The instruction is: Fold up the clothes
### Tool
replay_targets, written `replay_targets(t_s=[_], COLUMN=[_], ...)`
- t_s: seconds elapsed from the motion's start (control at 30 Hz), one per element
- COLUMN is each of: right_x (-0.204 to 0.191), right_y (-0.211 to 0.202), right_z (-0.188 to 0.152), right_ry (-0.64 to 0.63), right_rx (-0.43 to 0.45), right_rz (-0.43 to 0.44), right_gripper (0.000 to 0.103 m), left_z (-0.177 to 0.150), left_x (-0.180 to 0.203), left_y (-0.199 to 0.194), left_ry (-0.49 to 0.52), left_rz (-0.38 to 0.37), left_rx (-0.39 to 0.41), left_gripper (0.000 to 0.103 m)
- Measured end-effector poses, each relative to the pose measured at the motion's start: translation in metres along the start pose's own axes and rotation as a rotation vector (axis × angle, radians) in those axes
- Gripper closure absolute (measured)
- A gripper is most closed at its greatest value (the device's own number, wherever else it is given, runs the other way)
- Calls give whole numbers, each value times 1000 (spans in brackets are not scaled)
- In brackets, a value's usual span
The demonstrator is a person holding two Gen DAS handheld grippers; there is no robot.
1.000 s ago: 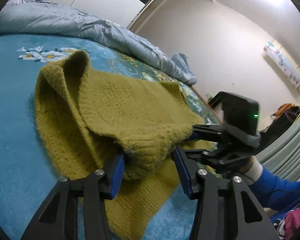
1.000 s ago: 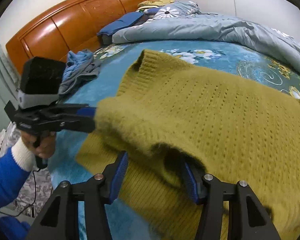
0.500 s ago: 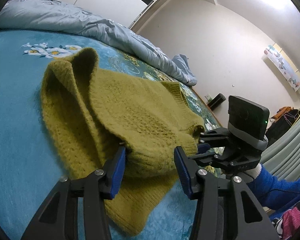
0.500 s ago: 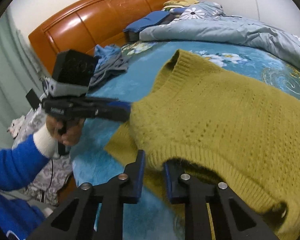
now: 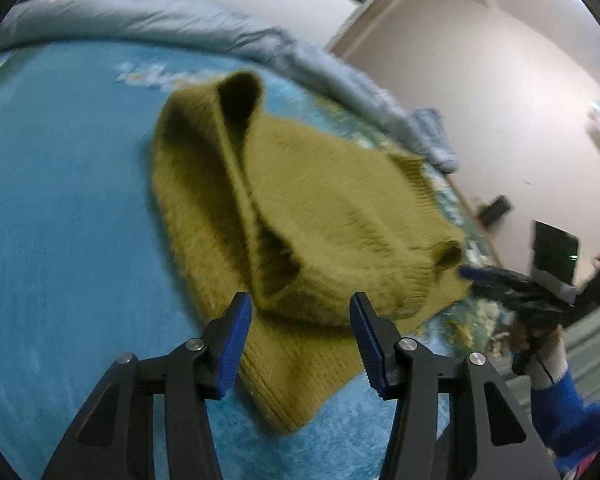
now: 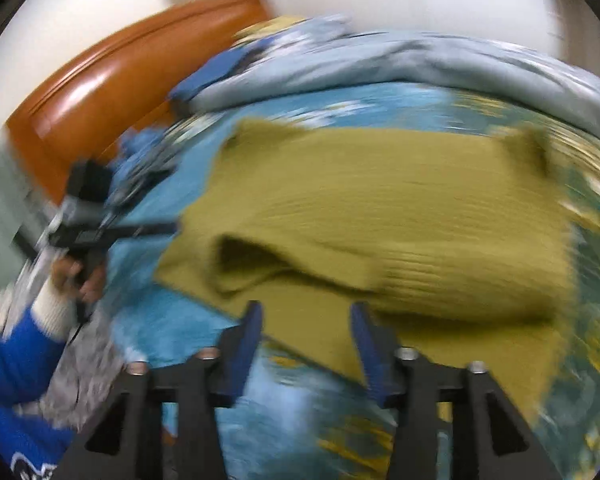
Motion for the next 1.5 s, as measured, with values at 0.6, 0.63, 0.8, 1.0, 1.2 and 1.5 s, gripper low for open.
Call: replay_targets(t_s=[0.6,0.63,0.8,1.0,1.2,1.5], right_x=[125,124,124,112,90,103], right_y=[-5,-4,-7,-27,-54,-19], right_z=[-9,-10,-17,-18,-23,-68], right_ry=[698,698,686,616,530,614], right_rx=[106,103,89,125,157,76], right_rz=[15,11,-2,-16,-27,-9], right_gripper=[40,41,84,95,95,95], left_z=[10,10,7,10,-6,-27], left_x=[-5,-5,-7,7,7,-19], left_y=[22,22,19,-3,-22,1], left_ry=[-312,-309,-293,-237,-181,-198], left_rz=[16,23,47,16,18,32], left_rx=[0,5,19,87,90,56], left_gripper=[49,52,90,95,95,94])
Point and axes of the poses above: each gripper's, at about its wrist camera, not at the fingertips, and y roughly the way its jaws point, x to its right, z to its top, the point moved 8 cm from there along y, roughly the way its jaws point, and after that the axes turned 10 degrees about -y, right-handed, at the moved point
